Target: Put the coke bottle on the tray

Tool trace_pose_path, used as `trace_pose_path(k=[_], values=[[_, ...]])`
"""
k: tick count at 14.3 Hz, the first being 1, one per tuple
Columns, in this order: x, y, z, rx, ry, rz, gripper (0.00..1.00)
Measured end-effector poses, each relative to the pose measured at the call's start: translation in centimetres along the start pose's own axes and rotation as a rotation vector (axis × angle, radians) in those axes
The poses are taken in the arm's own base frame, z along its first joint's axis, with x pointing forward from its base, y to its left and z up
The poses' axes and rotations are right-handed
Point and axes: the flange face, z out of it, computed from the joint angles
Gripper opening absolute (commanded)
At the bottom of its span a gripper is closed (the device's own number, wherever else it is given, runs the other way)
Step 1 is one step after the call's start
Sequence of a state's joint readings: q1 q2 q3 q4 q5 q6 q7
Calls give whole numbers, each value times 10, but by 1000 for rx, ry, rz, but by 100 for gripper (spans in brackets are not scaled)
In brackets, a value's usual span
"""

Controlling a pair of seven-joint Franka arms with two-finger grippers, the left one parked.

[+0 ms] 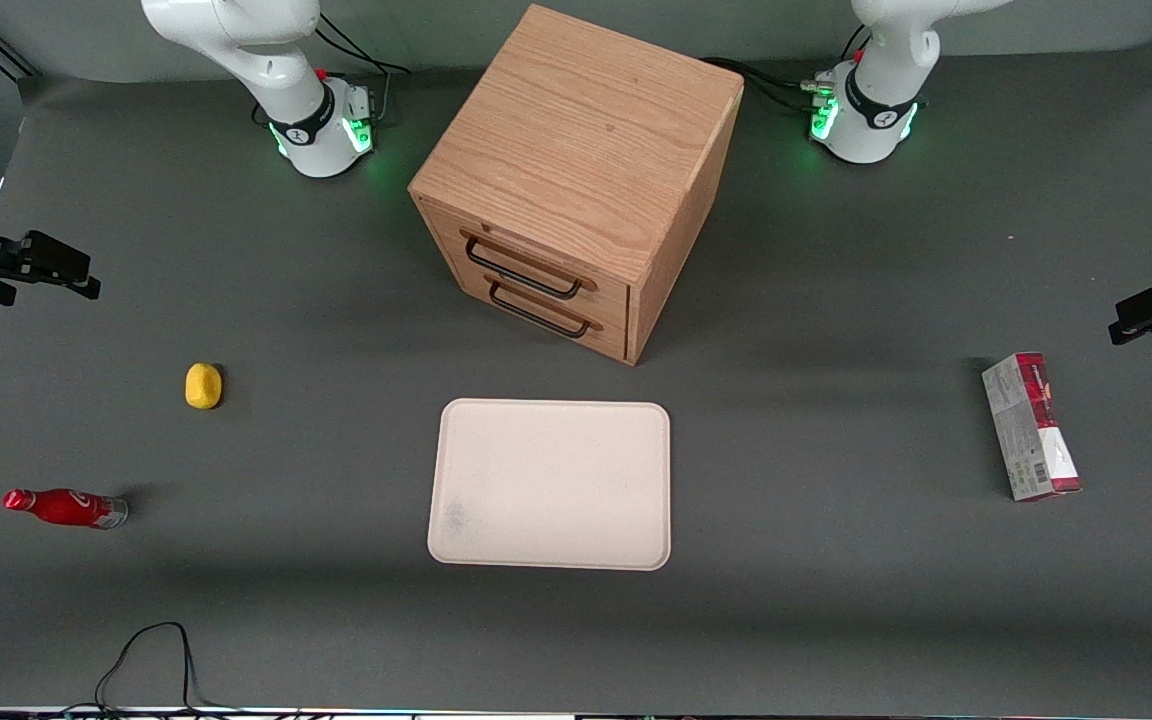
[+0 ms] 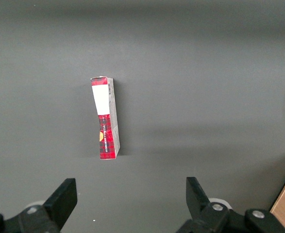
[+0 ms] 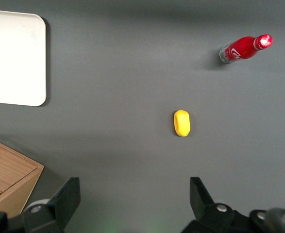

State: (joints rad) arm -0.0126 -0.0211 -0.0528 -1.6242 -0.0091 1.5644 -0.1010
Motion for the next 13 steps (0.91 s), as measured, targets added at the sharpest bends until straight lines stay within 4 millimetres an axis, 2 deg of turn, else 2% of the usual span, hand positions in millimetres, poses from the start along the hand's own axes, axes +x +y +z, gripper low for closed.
trace_pose_path(k=[2, 4, 10, 13], values=[[0, 5, 2, 0, -3, 9, 100], [3, 23, 5, -1, -7, 38, 100], [43, 115, 18, -33, 0, 63, 100], [62, 172, 29, -27, 17, 18, 100]])
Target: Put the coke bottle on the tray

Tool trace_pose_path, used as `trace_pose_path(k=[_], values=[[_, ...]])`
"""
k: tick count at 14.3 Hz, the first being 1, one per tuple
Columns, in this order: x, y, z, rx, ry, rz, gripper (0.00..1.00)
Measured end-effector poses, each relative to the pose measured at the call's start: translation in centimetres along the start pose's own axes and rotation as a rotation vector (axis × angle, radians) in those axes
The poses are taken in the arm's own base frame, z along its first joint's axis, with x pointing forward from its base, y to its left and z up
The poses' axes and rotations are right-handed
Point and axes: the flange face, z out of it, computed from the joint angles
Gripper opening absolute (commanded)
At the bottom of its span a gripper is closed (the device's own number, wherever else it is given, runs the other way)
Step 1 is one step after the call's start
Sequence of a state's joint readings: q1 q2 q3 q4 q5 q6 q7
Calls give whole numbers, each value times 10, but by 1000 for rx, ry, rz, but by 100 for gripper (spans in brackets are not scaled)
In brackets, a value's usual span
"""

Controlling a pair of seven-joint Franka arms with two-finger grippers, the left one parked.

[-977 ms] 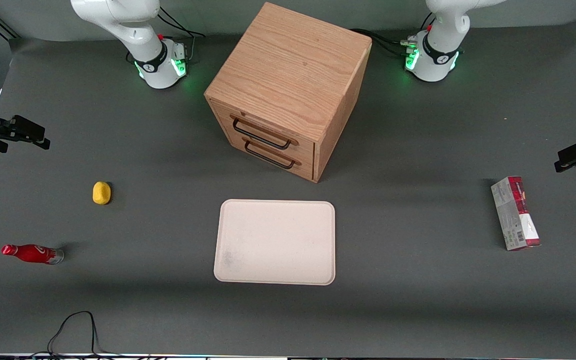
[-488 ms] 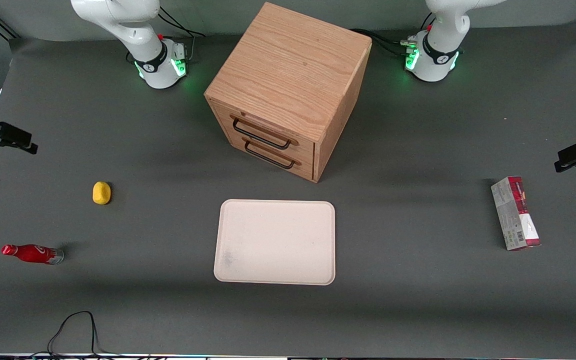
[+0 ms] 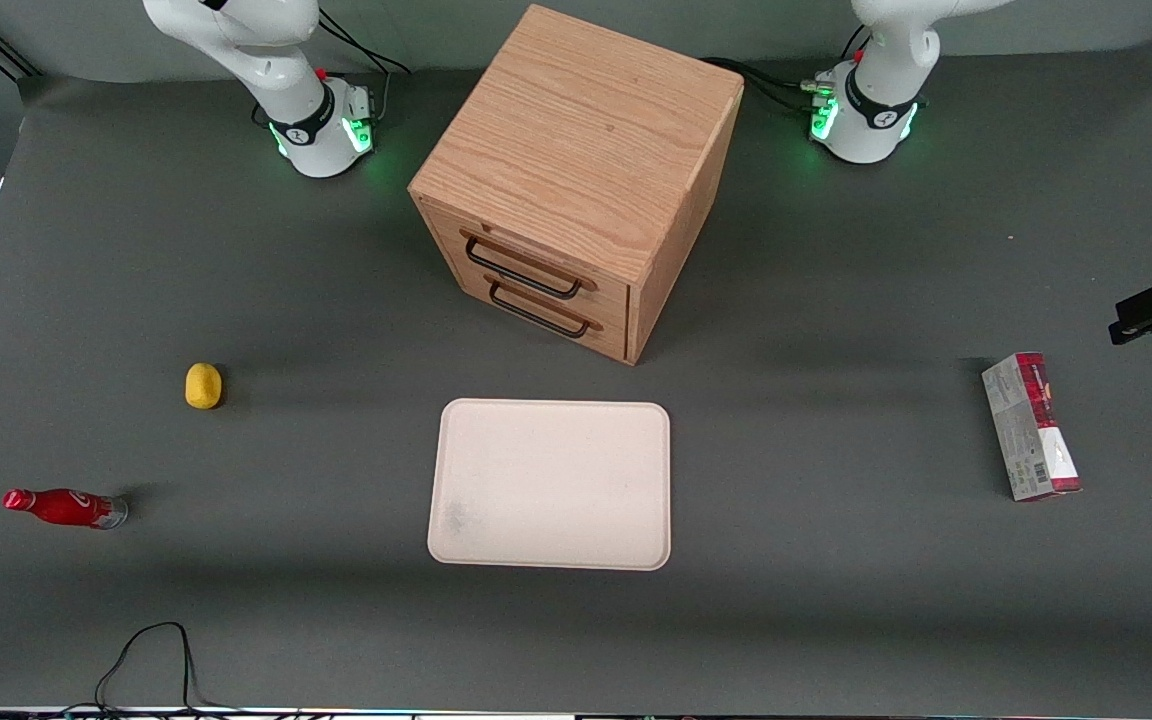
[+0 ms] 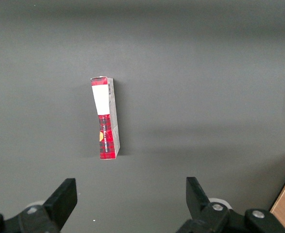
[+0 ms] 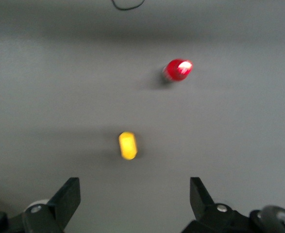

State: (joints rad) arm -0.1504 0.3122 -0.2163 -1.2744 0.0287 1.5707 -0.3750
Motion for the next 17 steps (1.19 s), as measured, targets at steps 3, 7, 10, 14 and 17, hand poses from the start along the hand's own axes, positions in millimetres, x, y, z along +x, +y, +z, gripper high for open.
trace_pose_path(k=[3, 7, 10, 14, 17], values=[[13, 52, 7, -14, 30, -30, 100], [25, 68, 11, -27, 47, -45, 100], [39, 67, 37, -20, 25, -58, 100], [55, 69, 89, -3, -32, -67, 100], [69, 74, 126, -12, -32, -73, 100]])
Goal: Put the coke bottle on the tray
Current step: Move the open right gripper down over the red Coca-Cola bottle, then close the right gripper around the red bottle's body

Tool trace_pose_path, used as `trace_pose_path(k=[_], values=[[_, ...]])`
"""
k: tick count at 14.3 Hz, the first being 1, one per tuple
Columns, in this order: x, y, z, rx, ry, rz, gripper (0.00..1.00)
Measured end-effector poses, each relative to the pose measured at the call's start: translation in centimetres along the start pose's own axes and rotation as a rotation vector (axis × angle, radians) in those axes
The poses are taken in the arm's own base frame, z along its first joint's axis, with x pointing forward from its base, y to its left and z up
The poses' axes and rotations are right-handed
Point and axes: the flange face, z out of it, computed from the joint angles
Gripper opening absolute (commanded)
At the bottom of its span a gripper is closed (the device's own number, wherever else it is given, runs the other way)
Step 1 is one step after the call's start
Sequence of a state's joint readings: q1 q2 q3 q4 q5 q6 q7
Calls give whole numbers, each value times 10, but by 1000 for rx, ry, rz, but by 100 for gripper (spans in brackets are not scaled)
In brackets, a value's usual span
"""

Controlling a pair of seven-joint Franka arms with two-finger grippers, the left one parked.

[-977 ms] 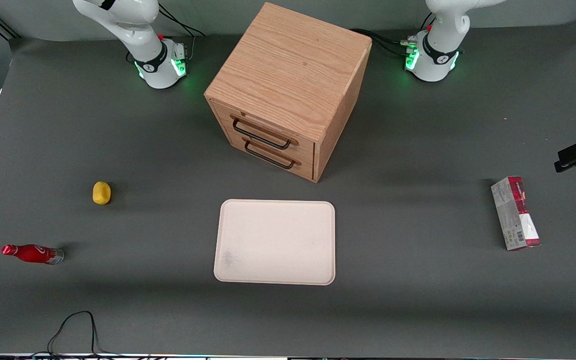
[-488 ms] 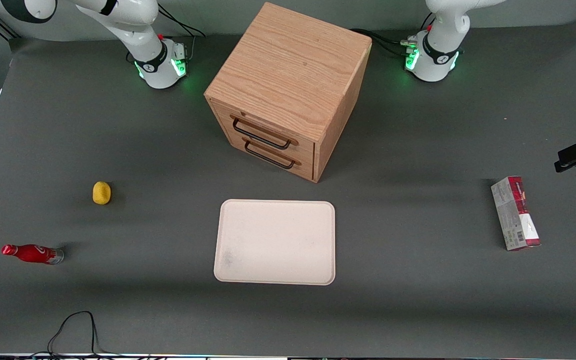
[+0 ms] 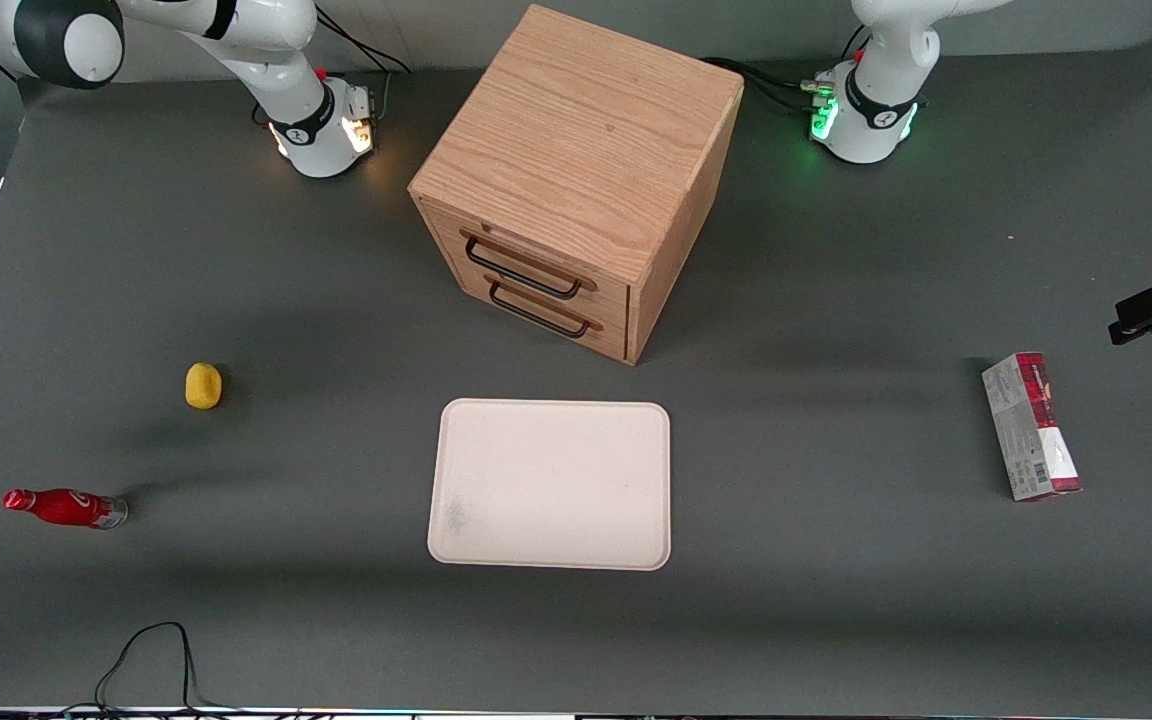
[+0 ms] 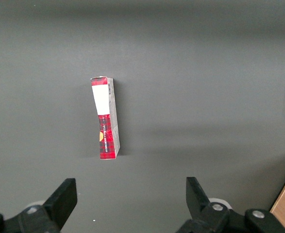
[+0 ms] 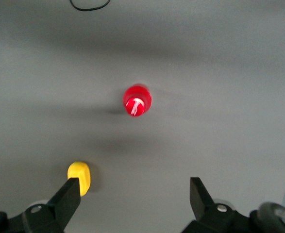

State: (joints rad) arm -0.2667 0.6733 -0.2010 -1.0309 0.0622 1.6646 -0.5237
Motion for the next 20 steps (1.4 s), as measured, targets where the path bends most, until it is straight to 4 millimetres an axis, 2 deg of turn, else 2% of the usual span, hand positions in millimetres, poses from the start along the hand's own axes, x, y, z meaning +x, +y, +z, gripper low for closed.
trace_pose_path(k=[3, 13, 20], values=[[8, 6, 36, -2, 26, -13, 100], [22, 7, 108, 29, 56, 0, 100], [32, 2, 136, 25, 65, -7, 100]])
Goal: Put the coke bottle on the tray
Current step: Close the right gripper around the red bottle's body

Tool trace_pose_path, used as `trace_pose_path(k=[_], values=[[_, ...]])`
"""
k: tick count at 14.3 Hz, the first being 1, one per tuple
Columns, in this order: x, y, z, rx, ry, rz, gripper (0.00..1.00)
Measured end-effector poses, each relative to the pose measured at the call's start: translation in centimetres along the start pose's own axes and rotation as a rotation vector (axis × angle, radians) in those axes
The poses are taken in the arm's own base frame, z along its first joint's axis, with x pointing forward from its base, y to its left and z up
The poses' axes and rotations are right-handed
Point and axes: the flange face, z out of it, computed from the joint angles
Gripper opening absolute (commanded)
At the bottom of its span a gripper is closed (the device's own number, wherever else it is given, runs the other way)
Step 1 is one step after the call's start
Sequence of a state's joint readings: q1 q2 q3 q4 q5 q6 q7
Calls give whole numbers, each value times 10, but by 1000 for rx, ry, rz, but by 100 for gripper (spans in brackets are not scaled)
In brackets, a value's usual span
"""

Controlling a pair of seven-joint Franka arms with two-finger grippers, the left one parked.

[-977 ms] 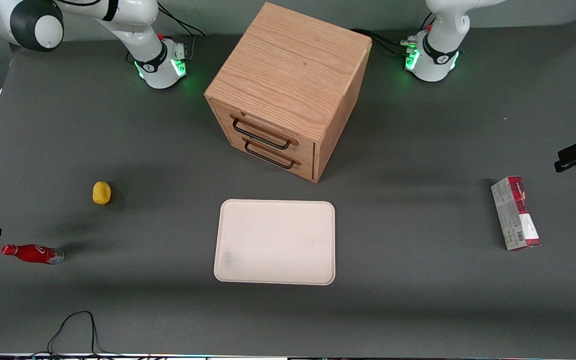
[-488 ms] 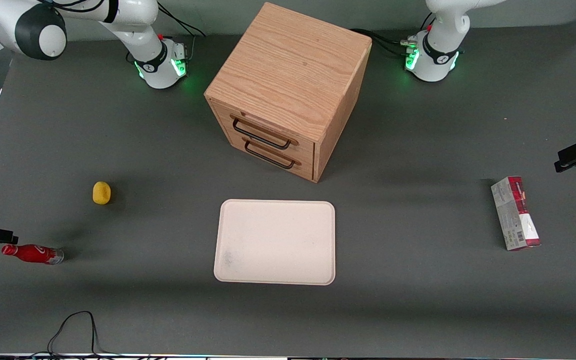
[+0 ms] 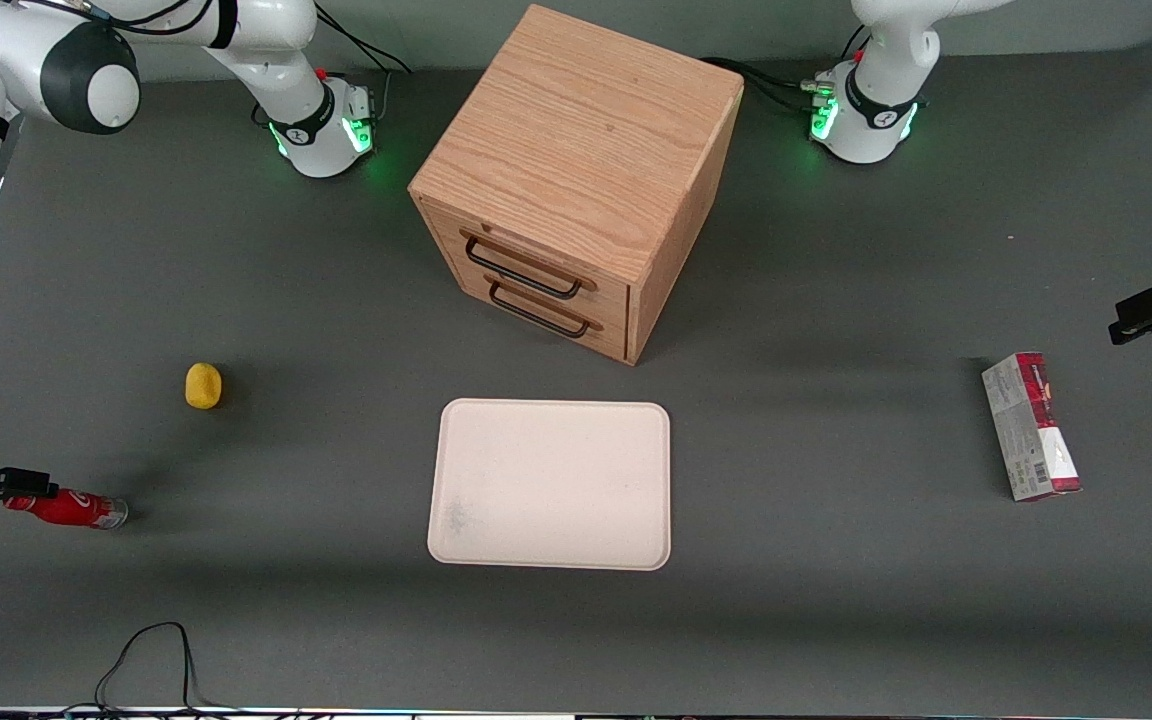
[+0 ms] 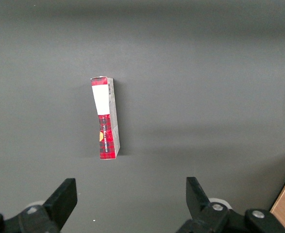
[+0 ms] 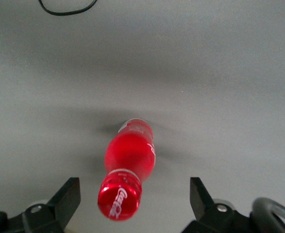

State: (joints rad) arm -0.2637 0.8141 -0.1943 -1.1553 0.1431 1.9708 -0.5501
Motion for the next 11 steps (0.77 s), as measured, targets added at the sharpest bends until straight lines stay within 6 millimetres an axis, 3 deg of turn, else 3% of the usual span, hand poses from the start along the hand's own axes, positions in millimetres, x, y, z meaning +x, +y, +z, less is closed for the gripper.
trace_pose_path(k=[2, 6, 7, 8, 11], values=[[2, -1, 5, -1, 3, -2, 100], [4, -5, 6, 3, 5, -8, 39], [4, -5, 5, 3, 6, -9, 16], [4, -5, 5, 3, 7, -9, 0], [6, -7, 2, 1, 11, -16, 0]])
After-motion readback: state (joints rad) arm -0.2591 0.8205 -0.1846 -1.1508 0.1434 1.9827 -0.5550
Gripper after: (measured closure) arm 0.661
